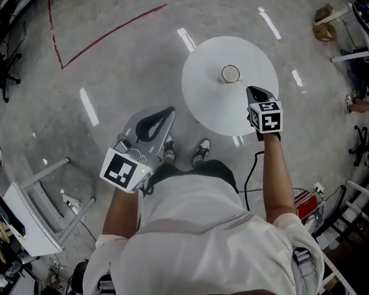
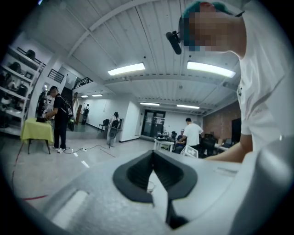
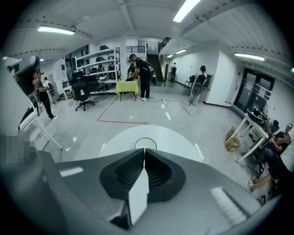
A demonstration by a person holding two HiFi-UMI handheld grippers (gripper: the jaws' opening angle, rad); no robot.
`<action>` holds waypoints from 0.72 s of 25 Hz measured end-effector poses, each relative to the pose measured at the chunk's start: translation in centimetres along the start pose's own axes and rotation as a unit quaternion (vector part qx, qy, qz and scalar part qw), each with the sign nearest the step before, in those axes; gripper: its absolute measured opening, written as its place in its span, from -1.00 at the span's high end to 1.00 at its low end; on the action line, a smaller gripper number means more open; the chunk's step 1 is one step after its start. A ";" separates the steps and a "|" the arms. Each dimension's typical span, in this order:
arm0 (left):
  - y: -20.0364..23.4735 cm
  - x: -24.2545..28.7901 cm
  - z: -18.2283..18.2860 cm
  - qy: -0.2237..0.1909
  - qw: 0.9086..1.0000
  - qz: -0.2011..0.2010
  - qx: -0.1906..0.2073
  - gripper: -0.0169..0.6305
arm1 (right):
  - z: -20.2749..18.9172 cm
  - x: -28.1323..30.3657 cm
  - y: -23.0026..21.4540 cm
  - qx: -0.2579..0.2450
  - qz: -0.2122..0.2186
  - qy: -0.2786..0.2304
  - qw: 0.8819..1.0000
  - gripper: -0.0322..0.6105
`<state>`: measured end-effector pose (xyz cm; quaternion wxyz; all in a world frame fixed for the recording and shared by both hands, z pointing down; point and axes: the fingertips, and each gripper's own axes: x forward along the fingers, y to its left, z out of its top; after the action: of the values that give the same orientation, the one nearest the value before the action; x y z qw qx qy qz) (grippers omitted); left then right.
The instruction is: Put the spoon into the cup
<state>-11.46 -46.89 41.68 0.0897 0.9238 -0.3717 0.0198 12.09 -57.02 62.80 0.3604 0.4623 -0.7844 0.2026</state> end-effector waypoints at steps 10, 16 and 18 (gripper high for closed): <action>4.9 0.5 -1.8 0.010 0.999 0.032 -0.008 0.94 | -1.4 10.2 0.3 -0.016 0.015 0.084 0.996 0.86; 5.8 1.0 -1.8 0.012 0.999 0.034 -0.019 0.94 | -0.9 10.5 -0.4 -0.002 0.006 0.078 0.997 0.72; 6.0 0.8 -1.8 0.013 0.999 0.030 -0.020 0.94 | -0.2 9.9 -0.1 0.004 0.006 0.063 0.998 0.66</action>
<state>-14.94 -51.33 44.44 0.1125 0.9098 -0.3986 0.0272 9.12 -62.65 70.35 0.4057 0.4452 -0.7624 0.2369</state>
